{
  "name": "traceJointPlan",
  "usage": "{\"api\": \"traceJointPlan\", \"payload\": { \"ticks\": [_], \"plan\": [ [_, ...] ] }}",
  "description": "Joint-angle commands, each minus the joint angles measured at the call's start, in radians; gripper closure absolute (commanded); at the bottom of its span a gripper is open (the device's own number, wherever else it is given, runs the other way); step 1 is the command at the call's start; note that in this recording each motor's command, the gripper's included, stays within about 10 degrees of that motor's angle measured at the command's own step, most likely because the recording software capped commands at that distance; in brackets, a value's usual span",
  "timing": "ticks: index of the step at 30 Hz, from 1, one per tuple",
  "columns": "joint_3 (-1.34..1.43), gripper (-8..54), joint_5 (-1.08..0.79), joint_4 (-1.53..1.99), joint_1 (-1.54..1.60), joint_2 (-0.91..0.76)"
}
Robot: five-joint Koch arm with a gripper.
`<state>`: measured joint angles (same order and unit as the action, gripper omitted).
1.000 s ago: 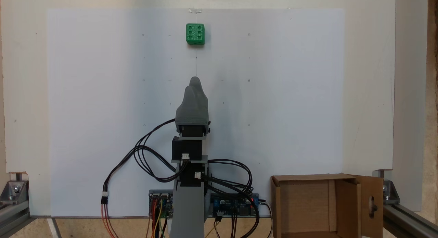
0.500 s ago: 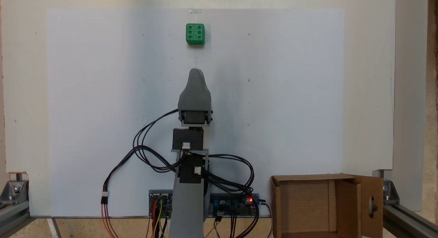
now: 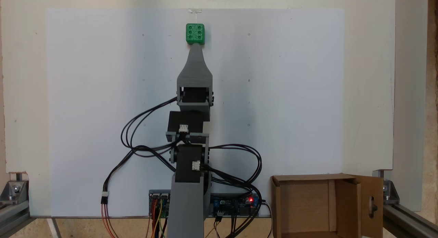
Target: Grasp a green dice and put it in the bin.
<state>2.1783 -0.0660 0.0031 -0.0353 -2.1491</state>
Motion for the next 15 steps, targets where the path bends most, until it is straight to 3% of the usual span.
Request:
{"api": "traceJointPlan", "payload": {
  "ticks": [1,15],
  "plan": [
    [-0.155,4.0,0.025,0.161,0.031,0.064],
    [-0.825,3.8,0.153,1.041,0.066,0.563]
  ]
}}
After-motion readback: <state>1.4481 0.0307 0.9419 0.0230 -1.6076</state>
